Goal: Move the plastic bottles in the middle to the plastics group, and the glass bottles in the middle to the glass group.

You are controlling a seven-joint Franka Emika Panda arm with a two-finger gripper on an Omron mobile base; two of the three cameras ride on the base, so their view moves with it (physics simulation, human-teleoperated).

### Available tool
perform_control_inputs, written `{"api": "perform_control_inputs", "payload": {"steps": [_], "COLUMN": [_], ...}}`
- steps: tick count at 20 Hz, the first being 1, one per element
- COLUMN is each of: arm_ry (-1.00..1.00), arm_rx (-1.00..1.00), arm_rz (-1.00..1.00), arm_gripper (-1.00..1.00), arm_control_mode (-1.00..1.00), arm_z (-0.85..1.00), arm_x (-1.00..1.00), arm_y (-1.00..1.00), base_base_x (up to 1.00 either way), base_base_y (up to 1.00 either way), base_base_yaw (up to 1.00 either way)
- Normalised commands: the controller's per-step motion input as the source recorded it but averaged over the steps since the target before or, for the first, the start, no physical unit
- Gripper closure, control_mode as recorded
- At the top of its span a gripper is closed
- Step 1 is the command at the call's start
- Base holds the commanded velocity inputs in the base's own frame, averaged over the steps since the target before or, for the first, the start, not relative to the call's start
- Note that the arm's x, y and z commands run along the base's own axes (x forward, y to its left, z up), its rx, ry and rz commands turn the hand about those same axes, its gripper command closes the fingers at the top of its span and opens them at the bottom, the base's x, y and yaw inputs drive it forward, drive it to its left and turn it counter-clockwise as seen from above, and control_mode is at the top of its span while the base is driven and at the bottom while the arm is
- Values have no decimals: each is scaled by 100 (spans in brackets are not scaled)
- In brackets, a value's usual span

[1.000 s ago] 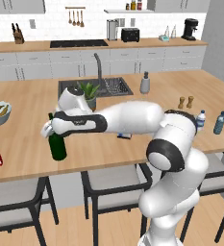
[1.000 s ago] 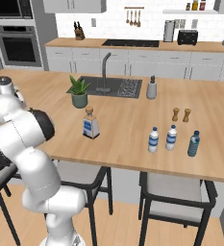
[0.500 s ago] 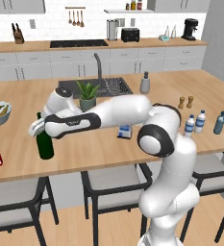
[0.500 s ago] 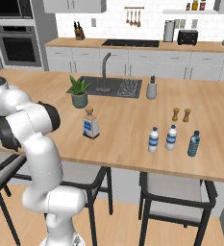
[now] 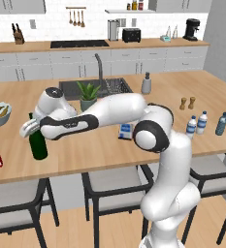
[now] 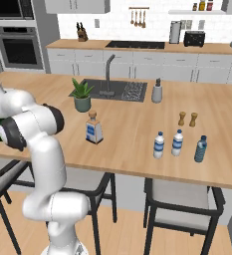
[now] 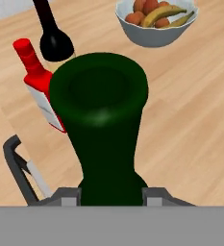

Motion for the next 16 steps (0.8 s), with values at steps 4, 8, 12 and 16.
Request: {"api": "perform_control_inputs", "payload": {"steps": [4,8,12,16], "arm_ry": [-15,-18,-11,0], "arm_rx": [7,12,15,8], "arm_rz": [0,0,0,0], "arm_gripper": [100,100,100,100], "arm_control_mode": [-100,-100,-100,-100], "arm_z": [-2,-11,-2,0], "arm_x": [8,16,20,7], "arm_y": [23,24,22,26], "base_base_x": [0,0,0,0], "base_base_y": [0,0,0,0], "base_base_yaw": [0,0,0,0]}}
